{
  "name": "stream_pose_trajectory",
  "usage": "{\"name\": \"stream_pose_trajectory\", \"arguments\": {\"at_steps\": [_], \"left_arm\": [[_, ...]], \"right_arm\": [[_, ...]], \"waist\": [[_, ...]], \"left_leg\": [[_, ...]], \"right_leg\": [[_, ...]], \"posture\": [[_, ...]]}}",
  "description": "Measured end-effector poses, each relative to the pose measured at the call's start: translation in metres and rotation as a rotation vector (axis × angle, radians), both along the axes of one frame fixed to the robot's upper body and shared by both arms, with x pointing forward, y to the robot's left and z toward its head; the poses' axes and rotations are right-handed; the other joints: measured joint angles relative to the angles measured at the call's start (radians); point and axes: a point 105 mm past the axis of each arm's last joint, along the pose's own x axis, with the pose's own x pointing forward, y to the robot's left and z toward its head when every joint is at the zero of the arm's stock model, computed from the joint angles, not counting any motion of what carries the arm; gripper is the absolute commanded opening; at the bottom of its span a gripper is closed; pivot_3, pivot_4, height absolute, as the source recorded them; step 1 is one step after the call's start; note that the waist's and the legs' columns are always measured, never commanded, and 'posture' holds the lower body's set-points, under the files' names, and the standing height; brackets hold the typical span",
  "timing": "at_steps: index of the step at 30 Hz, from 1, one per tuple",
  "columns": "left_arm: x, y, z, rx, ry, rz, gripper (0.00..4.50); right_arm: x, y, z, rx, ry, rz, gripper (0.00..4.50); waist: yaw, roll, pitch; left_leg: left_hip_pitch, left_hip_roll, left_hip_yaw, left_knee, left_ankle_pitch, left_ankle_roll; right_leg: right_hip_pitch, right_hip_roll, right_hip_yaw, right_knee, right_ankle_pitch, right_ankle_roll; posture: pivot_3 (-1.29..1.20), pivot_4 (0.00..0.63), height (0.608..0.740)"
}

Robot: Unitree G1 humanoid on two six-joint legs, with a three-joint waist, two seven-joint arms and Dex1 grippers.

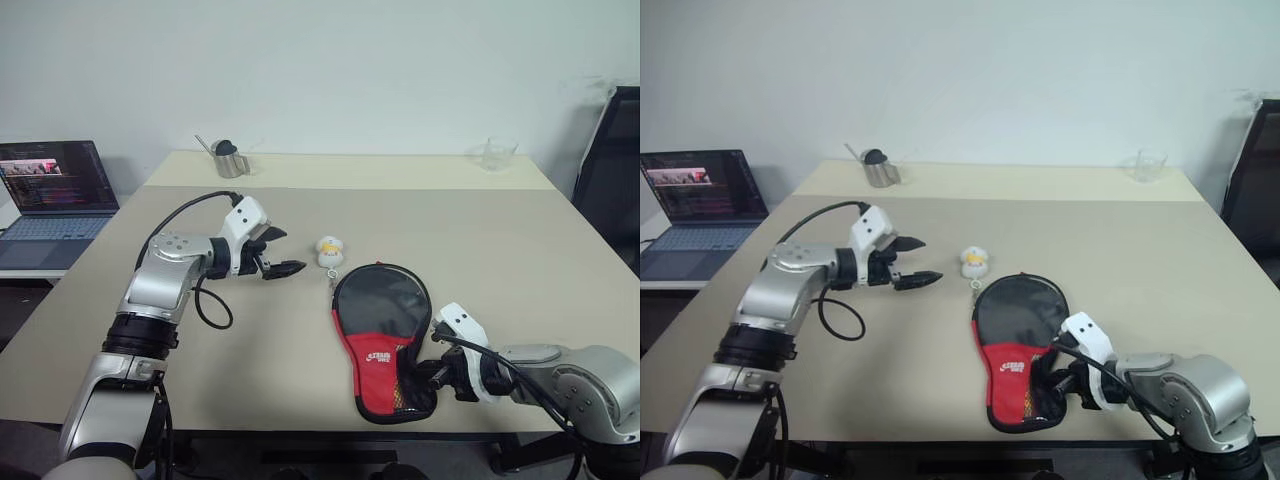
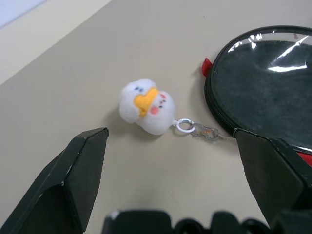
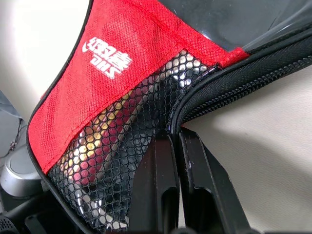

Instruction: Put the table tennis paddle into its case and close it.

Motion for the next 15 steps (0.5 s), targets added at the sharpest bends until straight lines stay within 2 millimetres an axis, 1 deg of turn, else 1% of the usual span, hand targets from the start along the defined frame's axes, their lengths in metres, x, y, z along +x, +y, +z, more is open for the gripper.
{"name": "stream_pose_trajectory", "arguments": {"at_steps": [2,3,4,5,8,9,12,15], "left_arm": [[0.001,-0.002,-0.001,0.002,0.003,-0.004,4.50],[0.001,-0.003,0.000,-0.001,0.000,-0.008,4.50],[0.001,-0.005,0.001,-0.002,-0.002,-0.012,4.50],[0.001,-0.006,0.002,-0.003,-0.006,-0.016,4.50],[0.001,-0.007,0.002,0.002,-0.013,-0.024,4.50],[0.001,-0.008,0.002,0.003,-0.014,-0.027,4.50],[0.002,-0.008,0.002,0.004,-0.016,-0.026,4.50],[0.003,-0.006,0.001,0.007,-0.014,-0.019,4.50]], "right_arm": [[0.001,0.003,0.000,0.026,0.003,-0.009,0.48],[0.002,0.005,0.000,0.041,0.009,-0.011,0.65],[0.002,0.006,0.000,0.051,0.012,-0.012,1.05],[0.003,0.007,0.001,0.055,0.010,-0.014,1.33],[0.005,0.009,0.004,0.057,-0.002,-0.009,2.43],[0.005,0.009,0.004,0.057,-0.005,-0.007,2.72],[0.005,0.005,0.013,0.058,-0.017,0.033,2.72],[0.008,-0.015,0.033,0.016,-0.070,0.066,2.72]], "waist": [[0.000,0.000,0.000],[0.000,0.000,0.000],[0.000,0.000,0.000],[-0.001,0.000,0.000],[-0.001,0.000,0.000],[0.000,0.000,0.000],[0.000,0.000,0.000],[0.002,0.000,0.000]], "left_leg": [[0.000,0.000,0.000,0.000,0.000,0.000],[0.000,0.000,0.000,0.000,0.000,0.000],[0.000,0.000,0.000,0.000,0.000,0.000],[0.000,0.000,0.000,0.001,0.000,0.000],[0.001,0.000,0.000,0.001,0.000,0.000],[0.001,0.000,0.000,0.001,0.000,0.000],[0.000,-0.001,0.000,0.001,0.000,0.000],[0.000,-0.002,0.000,0.001,0.000,0.000]], "right_leg": [[0.000,0.000,0.000,0.000,0.000,0.000],[0.000,0.000,0.000,0.001,0.000,0.000],[0.000,0.001,0.000,0.001,0.000,0.000],[0.000,0.001,0.000,0.001,0.000,0.000],[0.000,0.001,0.000,0.002,0.000,0.000],[0.000,0.001,0.000,0.002,0.000,0.000],[0.000,0.000,0.001,0.002,0.000,0.000],[0.001,-0.001,0.000,0.000,0.000,0.000]], "posture": [[0.00,0.150,0.740],[0.00,0.150,0.740],[0.00,0.150,0.740],[0.00,0.150,0.740],[0.00,0.150,0.740],[0.00,0.150,0.740],[0.00,0.150,0.740],[0.00,0.150,0.740]]}}
